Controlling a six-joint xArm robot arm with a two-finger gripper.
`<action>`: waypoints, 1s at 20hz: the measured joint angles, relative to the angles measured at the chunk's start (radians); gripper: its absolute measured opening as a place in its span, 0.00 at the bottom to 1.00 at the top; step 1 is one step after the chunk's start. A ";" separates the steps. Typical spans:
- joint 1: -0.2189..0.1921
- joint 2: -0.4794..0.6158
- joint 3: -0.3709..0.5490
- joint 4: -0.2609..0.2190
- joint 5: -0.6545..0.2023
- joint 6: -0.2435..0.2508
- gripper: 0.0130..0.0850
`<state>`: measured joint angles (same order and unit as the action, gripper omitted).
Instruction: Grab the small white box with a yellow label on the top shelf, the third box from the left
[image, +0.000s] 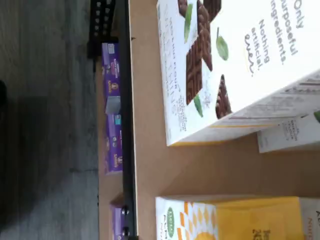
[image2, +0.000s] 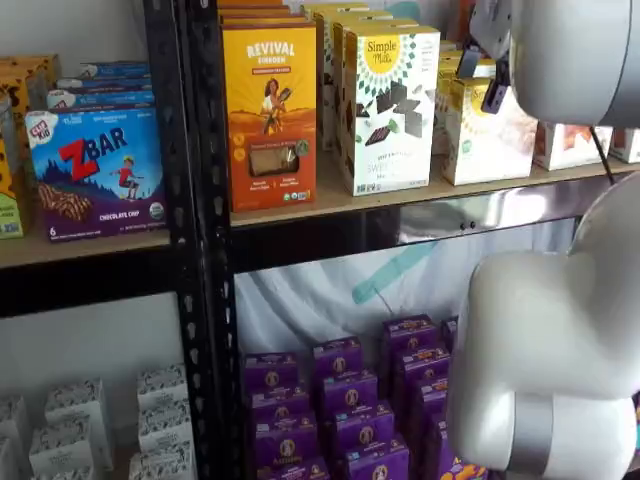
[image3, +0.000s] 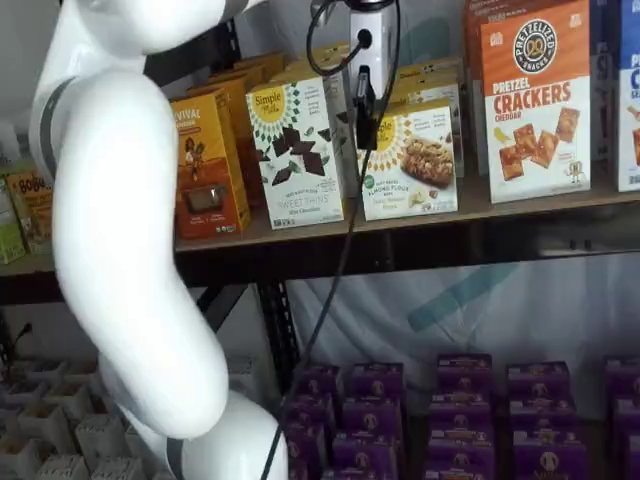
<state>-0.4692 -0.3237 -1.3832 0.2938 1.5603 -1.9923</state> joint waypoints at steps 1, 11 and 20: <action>0.003 0.009 -0.009 -0.004 0.009 0.003 1.00; 0.058 0.074 -0.079 -0.098 0.056 0.044 1.00; 0.085 0.096 -0.091 -0.174 0.054 0.058 1.00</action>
<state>-0.3837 -0.2280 -1.4740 0.1199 1.6141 -1.9342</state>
